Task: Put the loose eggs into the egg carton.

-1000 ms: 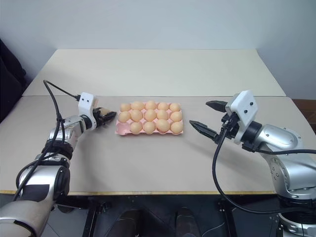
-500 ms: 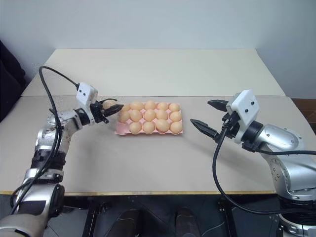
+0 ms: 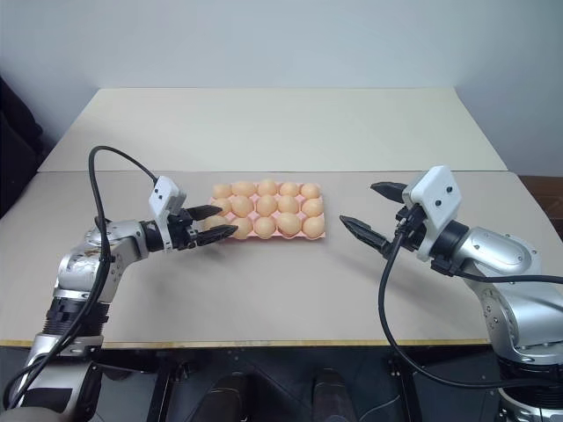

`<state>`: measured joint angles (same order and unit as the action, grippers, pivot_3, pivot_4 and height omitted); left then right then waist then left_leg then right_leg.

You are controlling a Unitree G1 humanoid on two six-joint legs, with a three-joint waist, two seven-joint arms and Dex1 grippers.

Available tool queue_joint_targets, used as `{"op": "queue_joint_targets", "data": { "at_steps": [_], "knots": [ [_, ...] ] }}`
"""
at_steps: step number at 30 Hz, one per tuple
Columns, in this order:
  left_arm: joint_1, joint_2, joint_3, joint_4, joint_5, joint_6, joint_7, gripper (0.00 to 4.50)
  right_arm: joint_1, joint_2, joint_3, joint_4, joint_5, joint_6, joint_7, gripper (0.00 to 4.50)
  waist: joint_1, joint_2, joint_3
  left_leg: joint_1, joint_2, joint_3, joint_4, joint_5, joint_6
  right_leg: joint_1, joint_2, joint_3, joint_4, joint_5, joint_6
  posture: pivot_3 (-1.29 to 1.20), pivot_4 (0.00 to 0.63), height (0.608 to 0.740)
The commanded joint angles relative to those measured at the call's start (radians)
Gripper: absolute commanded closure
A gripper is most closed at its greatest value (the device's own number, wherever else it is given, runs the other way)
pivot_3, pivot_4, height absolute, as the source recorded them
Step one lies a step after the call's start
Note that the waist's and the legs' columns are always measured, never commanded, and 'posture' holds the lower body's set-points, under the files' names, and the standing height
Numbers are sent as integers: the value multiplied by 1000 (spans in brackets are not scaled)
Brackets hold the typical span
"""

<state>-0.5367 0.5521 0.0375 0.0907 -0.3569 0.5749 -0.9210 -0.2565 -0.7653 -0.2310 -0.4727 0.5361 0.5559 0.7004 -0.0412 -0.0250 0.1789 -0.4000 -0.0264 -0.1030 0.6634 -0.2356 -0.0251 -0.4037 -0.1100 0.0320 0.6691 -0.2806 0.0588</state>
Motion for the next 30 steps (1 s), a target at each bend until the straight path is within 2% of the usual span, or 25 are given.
{"op": "queue_joint_targets", "data": {
  "at_steps": [1, 6, 9, 12, 15, 18, 22, 30],
  "knots": [
    [-28, 36, 53, -69, -35, 5, 7, 19, -14, -1, -40, -27, 26, 0, -8, 0, -1, 0, 0, 0, 0, 0, 0, 0, 0, 0, 0, 0, 0, 0, 0, 0, 150, 740],
    [15, 123, 150, -143, -108, 12, -37, 19, -21, -5, -37, -13, 23, -7, -2, 0, -3, 0, 0, 0, 0, 0, 0, 0, 0, 0, 0, 0, 0, 0, 0, 0, 150, 740],
    [65, 205, 263, -186, -195, 67, -72, 19, -20, -10, -41, 6, 21, -13, 13, 0, -5, 0, 0, 0, 1, 0, -1, 0, 0, 0, 0, 0, -1, 0, 0, 0, 150, 740],
    [192, 298, 413, -251, -273, 97, -129, 19, -23, -15, -35, 31, 22, 4, 28, 0, -8, 0, 0, 1, 2, 0, -2, 0, 0, 0, 1, 0, -1, 0, 0, 0, 150, 740],
    [332, 340, 548, -314, -355, 144, -170, 19, -27, -16, -31, 60, 25, 14, 41, 0, -4, 1, 0, 1, 2, 0, -2, 0, 0, 0, 1, 1, -2, 0, 0, 0, 150, 740],
    [498, 329, 661, -397, -400, 164, -176, 19, -27, -10, -30, 109, 21, 0, 68, 0, 0, 1, 0, 2, 2, 1, -2, 0, 0, 1, 1, 1, -3, 0, 0, 0, 150, 740],
    [628, 290, 725, -490, -454, 179, -140, 19, -21, -17, -31, 133, 13, -10, 96, 0, 8, 1, 0, 2, 3, 1, -2, 0, 0, 2, 1, 1, -4, 0, 0, 0, 150, 740],
    [668, 283, 724, -543, -514, 189, -65, 19, 6, -23, -52, 101, 18, -1, 114, 0, 8, 1, 0, 2, 3, 1, -2, 0, 0, 2, 1, 1, -4, 0, -1, 0, 150, 740]
  ]
}}
